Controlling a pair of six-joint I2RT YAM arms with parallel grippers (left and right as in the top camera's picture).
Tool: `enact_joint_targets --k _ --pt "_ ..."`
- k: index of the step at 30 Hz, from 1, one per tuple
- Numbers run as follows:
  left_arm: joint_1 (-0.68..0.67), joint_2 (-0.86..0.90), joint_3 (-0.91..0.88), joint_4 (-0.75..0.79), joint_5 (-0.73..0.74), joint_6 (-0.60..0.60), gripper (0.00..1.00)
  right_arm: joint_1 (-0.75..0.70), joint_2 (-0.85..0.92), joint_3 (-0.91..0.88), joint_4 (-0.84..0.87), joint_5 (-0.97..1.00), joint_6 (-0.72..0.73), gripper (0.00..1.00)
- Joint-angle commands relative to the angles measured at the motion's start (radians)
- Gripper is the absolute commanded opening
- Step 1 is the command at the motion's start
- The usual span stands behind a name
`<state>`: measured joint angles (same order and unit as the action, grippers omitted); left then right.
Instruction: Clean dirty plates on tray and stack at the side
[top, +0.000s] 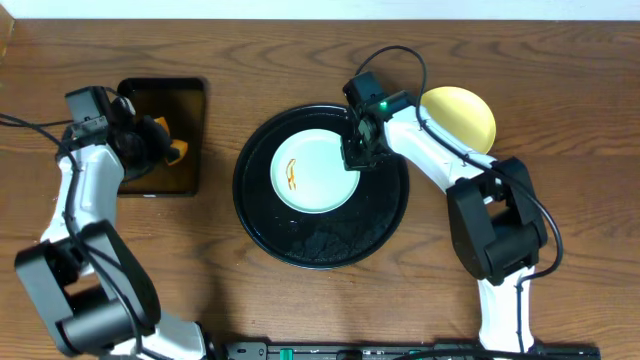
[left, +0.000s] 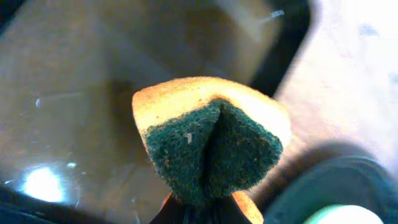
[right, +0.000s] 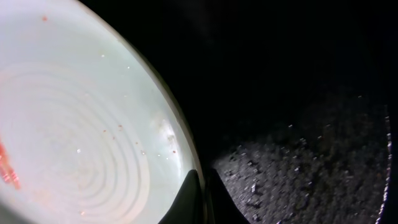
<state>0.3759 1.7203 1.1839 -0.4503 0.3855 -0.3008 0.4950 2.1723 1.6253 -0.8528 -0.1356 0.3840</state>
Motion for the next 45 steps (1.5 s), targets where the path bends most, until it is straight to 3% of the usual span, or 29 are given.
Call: enact_joint_targets --k 1,7,13,22,27,34,40,45 --pt "-0.007 -0.116 -0.002 0.011 0.075 0.027 0.07 0.008 0.039 -0.004 -0.004 0.048 0.049 0.01" --pt "-0.076 -0.195 -0.002 -0.009 0.076 0.048 0.07 0.010 0.075 -0.004 0.018 0.049 0.065 0.01" --pt "-0.254 -0.185 -0.002 -0.107 0.082 0.233 0.07 0.008 0.103 -0.004 0.023 0.049 0.100 0.01" --pt "-0.487 -0.150 -0.002 -0.125 0.066 0.232 0.08 0.005 0.103 -0.004 0.022 0.049 0.102 0.01" --pt "-0.572 -0.068 -0.002 -0.124 -0.046 0.057 0.07 0.005 0.103 -0.004 0.022 0.051 0.110 0.01" --pt "-0.664 0.036 -0.002 -0.071 -0.058 -0.199 0.08 0.004 0.103 -0.004 0.020 0.053 0.110 0.01" --pt "-0.729 0.063 -0.002 0.003 -0.078 -0.245 0.07 0.004 0.103 -0.004 0.020 0.053 0.110 0.01" --pt "-0.751 0.078 -0.002 0.008 -0.217 -0.379 0.08 0.004 0.103 -0.004 0.019 0.056 0.110 0.02"
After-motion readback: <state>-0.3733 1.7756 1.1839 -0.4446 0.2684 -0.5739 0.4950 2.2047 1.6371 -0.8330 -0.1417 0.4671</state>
